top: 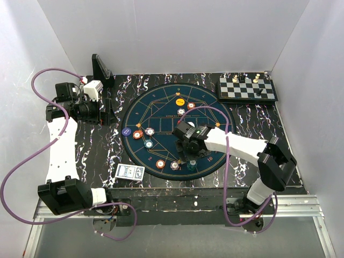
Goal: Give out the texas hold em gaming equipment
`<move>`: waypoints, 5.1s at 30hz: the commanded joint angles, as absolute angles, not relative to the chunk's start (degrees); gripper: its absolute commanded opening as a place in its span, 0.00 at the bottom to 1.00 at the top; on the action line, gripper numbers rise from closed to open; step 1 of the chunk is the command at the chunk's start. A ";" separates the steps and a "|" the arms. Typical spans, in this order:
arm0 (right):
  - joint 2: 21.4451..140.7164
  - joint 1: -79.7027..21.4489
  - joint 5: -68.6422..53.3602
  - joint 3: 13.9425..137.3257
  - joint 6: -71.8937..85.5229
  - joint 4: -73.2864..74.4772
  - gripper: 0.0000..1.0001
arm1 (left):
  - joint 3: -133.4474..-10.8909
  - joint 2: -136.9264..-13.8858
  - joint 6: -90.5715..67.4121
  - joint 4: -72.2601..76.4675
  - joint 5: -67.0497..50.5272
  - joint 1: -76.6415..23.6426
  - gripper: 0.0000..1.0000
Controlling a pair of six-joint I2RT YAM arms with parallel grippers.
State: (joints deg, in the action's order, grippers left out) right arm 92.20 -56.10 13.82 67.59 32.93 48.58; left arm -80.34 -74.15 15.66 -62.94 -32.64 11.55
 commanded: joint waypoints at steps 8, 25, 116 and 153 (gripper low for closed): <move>92.37 -54.76 8.88 63.11 34.63 41.40 0.77 | -81.65 -73.74 16.00 -62.75 -33.57 11.78 1.00; 93.96 -53.44 7.73 60.91 34.89 39.38 0.56 | -81.39 -73.48 15.82 -62.58 -33.05 11.87 1.00; 93.53 -36.81 7.56 83.64 28.64 46.32 0.80 | -81.04 -71.28 14.68 -63.02 -34.72 11.86 1.00; 97.29 -54.67 8.17 59.24 37.79 36.83 0.67 | -81.83 -70.49 14.50 -64.16 -34.72 11.87 1.00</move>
